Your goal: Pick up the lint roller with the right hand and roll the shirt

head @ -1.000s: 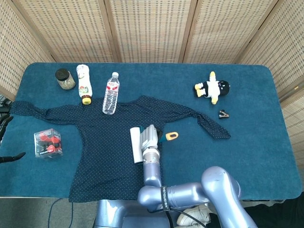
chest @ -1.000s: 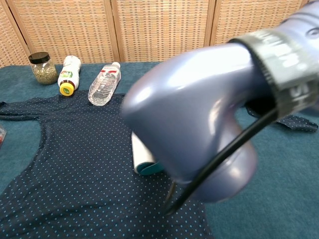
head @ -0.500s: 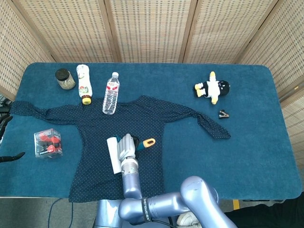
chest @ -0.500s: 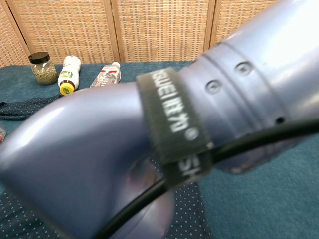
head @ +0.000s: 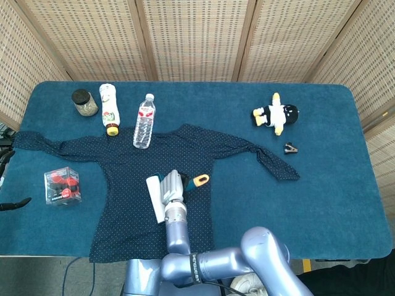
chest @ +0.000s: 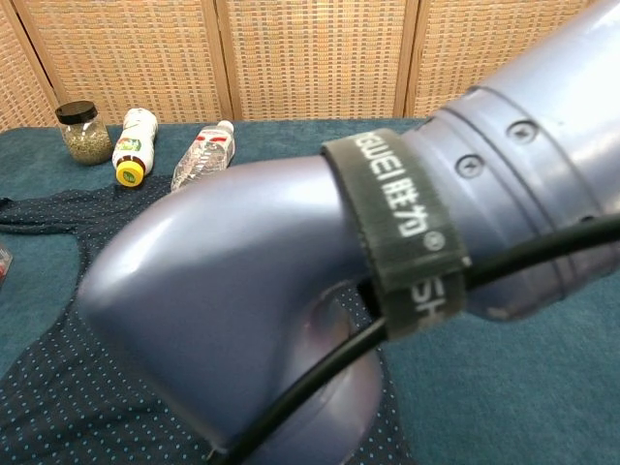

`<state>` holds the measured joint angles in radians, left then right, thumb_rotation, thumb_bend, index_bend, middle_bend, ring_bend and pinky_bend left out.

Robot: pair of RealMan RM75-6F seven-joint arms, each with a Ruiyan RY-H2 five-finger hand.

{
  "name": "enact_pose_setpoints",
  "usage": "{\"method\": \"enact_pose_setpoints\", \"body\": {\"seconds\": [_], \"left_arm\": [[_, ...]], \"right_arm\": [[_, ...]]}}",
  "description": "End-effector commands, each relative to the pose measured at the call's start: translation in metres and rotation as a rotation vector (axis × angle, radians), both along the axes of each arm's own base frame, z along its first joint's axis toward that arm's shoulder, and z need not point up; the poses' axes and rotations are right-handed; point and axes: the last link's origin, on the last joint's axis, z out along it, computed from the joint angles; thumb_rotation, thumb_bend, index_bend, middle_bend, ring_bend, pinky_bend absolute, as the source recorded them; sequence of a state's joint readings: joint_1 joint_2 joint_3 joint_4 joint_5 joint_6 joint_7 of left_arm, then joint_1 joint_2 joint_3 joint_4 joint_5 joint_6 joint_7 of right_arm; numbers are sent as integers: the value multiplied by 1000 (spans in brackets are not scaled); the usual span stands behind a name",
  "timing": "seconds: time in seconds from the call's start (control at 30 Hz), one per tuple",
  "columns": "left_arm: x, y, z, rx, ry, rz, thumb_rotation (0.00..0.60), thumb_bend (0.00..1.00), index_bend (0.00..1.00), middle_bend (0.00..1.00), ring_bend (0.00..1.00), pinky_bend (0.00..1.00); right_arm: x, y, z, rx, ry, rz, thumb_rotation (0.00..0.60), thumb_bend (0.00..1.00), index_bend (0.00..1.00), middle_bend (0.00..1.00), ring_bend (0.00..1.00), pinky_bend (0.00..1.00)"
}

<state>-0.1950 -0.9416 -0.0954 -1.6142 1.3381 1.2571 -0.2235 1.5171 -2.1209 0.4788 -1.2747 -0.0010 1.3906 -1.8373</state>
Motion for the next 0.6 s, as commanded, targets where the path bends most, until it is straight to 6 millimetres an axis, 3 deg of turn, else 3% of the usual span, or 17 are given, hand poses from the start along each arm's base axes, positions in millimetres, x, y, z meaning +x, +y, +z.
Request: {"method": "enact_pose_setpoints", "body": {"seconds": [0.03,0.33,0.53,0.6], "left_arm": [[0,0,-1,-1,3,0,600,0,0,0,0,0],[4,1,-5,-6,19,-2,600,0,0,0,0,0],[5,1,-6,-8,25,-1,600,0,0,0,0,0],[5,1,-7,-7,28,0,600,0,0,0,0,0]], "right_arm": [[-18,-10,11,-31,30,-3,600,1000,837,1000,1000,1000],[-71,-40,44,-117,86,-54,600,1000,836,1000,1000,1000],[-81,-45,51,-128,59,-87,600,1000,820,1000,1000,1000],[-83,-48,57,-145,30,-86,600,940,750,1000,1000,1000]]}}
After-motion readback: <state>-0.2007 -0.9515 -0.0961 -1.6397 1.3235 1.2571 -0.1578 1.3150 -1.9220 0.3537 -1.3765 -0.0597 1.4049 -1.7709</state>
